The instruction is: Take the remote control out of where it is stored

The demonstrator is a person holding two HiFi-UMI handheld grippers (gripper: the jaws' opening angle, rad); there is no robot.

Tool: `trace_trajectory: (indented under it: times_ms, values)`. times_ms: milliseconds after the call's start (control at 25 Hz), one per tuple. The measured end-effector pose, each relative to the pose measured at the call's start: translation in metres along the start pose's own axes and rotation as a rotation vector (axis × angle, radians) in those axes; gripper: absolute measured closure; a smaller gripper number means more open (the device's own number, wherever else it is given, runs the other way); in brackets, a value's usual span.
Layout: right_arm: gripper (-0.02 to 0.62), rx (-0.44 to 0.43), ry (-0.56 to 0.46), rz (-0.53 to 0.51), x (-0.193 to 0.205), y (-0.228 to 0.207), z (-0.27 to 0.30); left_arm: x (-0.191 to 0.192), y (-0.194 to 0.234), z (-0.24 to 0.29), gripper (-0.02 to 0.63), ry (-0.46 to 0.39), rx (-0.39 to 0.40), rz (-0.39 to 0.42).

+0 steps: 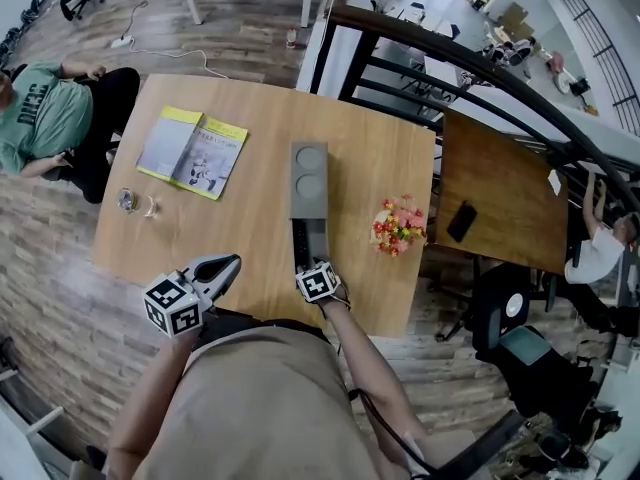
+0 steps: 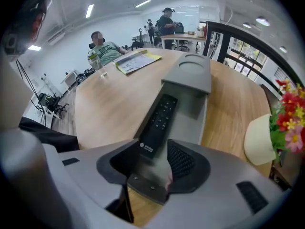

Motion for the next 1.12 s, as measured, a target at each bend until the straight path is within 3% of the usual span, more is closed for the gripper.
trace_trajectory:
  times_ms: [680, 800, 1000, 1120]
  values:
    - [0.425, 0.004, 0.030, 0.054, 0.010, 0.005, 0.025, 0.003, -0.005, -0.011, 0.603, 0.016, -0.021, 0.008]
    - [0.425, 0.045, 0.030, 0.045, 0.009, 0.006, 0.024, 0.004, -0.007, -0.013, 0.603, 0.018, -0.027, 0.008]
    - [0.426, 0.204, -0.002, -0.021, 0.008, 0.000, 0.019, 0.003, -0.011, -0.012, 0.603, 0.019, -0.029, 0.013]
    - [0.426, 0.145, -0.043, -0.001, 0.002, -0.001, 0.010, 0.004, -0.012, -0.010, 0.603, 0.022, -0.026, 0.014]
Point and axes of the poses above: the fingertips, and each gripper's own axes: z forward along the fingers, y to its left, x out of its underside, the point moved 10 cm from there along -z, backward along the fingers, and after that the axes turned 6 degrees about x, right-handed, at the moved point
